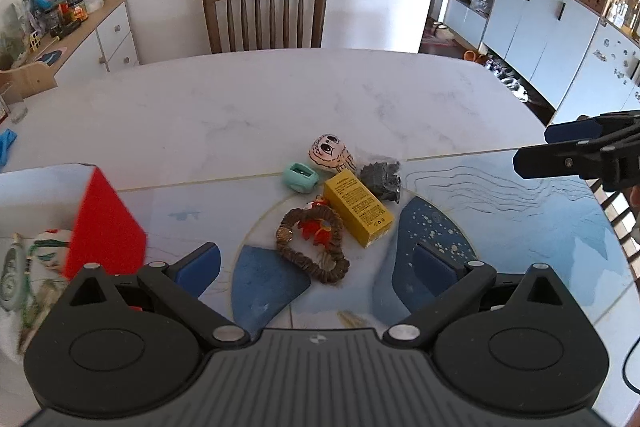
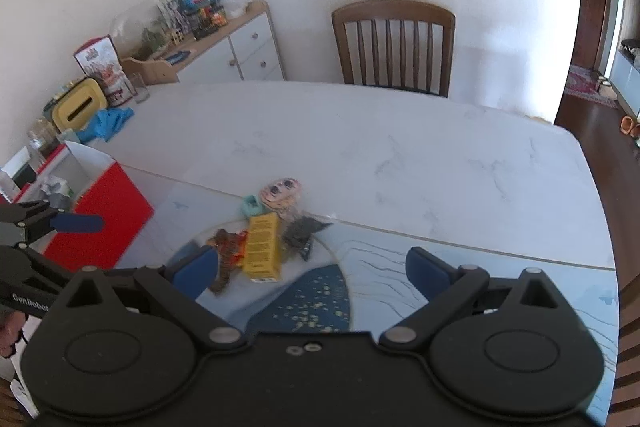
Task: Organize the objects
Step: 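Withdraw both grippers from the box back to the plate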
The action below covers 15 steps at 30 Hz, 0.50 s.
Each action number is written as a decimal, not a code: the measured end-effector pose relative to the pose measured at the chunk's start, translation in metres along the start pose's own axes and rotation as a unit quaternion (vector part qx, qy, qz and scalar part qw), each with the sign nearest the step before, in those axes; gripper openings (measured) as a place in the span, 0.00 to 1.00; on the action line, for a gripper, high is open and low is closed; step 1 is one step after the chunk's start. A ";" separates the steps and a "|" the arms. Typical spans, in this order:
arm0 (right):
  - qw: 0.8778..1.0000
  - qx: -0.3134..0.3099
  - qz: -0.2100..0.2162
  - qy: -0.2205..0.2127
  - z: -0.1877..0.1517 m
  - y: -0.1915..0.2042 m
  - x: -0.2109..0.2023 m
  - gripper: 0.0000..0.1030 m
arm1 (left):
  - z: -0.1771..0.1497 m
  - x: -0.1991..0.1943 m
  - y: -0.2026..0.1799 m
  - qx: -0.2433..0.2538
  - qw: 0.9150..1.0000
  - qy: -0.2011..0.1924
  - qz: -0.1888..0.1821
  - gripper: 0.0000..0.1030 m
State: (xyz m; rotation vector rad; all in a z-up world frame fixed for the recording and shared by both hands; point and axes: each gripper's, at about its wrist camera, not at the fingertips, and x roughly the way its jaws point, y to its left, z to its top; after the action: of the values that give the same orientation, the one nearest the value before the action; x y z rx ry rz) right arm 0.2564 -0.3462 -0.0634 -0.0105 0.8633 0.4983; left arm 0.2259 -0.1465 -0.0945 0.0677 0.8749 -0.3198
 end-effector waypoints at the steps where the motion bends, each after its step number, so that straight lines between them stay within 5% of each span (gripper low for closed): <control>1: 1.000 0.001 0.000 0.004 0.001 -0.002 0.005 0.97 | -0.001 0.006 -0.001 -0.002 1.000 0.000 0.004 1.00; 15: 0.998 -0.007 0.036 0.057 0.003 0.006 0.072 0.92 | -0.015 0.069 -0.010 -0.015 1.000 0.004 0.016 1.00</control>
State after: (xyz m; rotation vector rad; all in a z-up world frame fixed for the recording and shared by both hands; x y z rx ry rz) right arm 0.2952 -0.3100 -0.1122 -0.0208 0.9743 0.5744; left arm 0.2527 -0.1702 -0.1560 0.0540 0.8863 -0.2771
